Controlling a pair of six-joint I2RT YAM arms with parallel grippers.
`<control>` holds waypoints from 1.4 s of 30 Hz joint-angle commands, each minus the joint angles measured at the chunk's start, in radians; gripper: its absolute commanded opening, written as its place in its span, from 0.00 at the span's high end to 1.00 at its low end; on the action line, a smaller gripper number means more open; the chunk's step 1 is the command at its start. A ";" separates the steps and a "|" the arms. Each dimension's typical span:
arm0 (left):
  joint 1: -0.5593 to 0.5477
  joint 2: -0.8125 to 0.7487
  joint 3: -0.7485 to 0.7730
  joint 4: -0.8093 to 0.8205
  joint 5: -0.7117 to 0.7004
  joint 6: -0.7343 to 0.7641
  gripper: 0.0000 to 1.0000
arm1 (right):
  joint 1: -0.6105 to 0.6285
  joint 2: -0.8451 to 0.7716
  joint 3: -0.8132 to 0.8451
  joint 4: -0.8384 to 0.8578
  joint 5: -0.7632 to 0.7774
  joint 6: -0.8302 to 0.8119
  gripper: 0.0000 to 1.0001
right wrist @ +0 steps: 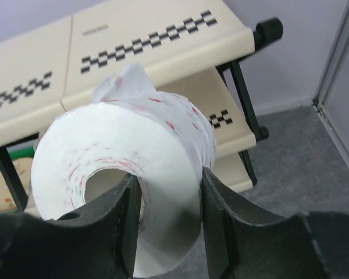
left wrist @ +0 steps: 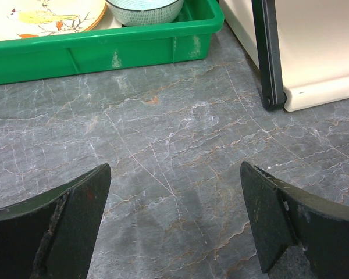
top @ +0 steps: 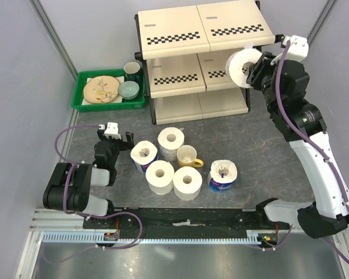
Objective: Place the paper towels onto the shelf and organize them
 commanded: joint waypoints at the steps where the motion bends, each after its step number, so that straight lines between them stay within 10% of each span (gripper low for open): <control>1: 0.001 -0.009 0.007 0.040 0.009 0.022 0.00 | -0.002 0.016 0.087 0.144 -0.027 -0.020 0.80; 12: 0.001 -0.009 0.009 0.040 0.010 0.021 0.01 | -0.002 0.051 0.106 0.383 -0.140 -0.052 0.79; 42: 0.001 -0.007 0.009 0.038 0.010 0.021 0.00 | -0.074 0.327 0.388 0.363 -0.137 -0.086 0.77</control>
